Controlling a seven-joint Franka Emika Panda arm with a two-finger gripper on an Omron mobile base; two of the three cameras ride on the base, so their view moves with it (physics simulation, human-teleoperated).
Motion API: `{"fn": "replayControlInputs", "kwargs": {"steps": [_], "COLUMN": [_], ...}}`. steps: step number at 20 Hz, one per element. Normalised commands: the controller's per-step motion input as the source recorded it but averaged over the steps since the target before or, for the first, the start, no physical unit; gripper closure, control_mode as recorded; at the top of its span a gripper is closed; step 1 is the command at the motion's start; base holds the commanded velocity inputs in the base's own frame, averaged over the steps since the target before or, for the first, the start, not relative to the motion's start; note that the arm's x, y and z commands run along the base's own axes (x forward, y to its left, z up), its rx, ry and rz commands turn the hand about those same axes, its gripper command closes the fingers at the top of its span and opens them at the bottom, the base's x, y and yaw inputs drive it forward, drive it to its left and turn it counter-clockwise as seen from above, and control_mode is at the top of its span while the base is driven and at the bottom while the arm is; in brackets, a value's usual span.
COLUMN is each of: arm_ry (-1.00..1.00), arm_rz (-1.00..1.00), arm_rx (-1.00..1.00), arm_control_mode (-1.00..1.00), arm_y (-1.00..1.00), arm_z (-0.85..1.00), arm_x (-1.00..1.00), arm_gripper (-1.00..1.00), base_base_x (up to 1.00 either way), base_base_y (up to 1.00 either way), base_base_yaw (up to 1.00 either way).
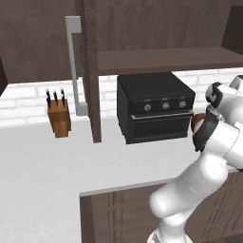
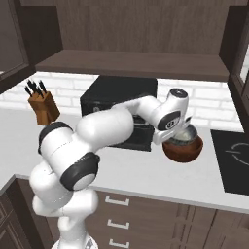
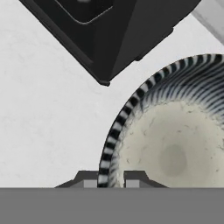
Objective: Pick up the bowls on the counter and stack them on top of one another in the open cabinet. Place the smaller bowl on top of the larger bowl.
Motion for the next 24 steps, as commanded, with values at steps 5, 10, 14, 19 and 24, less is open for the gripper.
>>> {"fn": "replayControlInputs", "kwargs": {"steps": [5, 10, 14, 19, 24], "arm_ry": [0.01, 0.00, 0.00, 0.00, 0.02], "arm_rz": [0.06, 0.06, 0.07, 0.06, 0.00], "arm_rx": [0.00, 0.00, 0.00, 0.00, 0.01], "arm_control_mode": [-1.00, -1.00, -1.00, -1.00, -1.00], "arm_y": [-0.14, -0.22, -0.42, -0.39, 0.00], "arm_z": [-0.22, -0.24, -0.37, -0.14, 0.42], "arm_x": [0.49, 0.60, 0.51, 0.47, 0.07], "arm_gripper": [1.00, 1.00, 1.00, -1.00, -1.00], "base_base_x": [0.00, 0.00, 0.00, 0.00, 0.00], "base_base_y": [0.00, 0.00, 0.00, 0.00, 0.00], "base_base_yaw": [0.00, 0.00, 0.00, 0.00, 0.00]}}
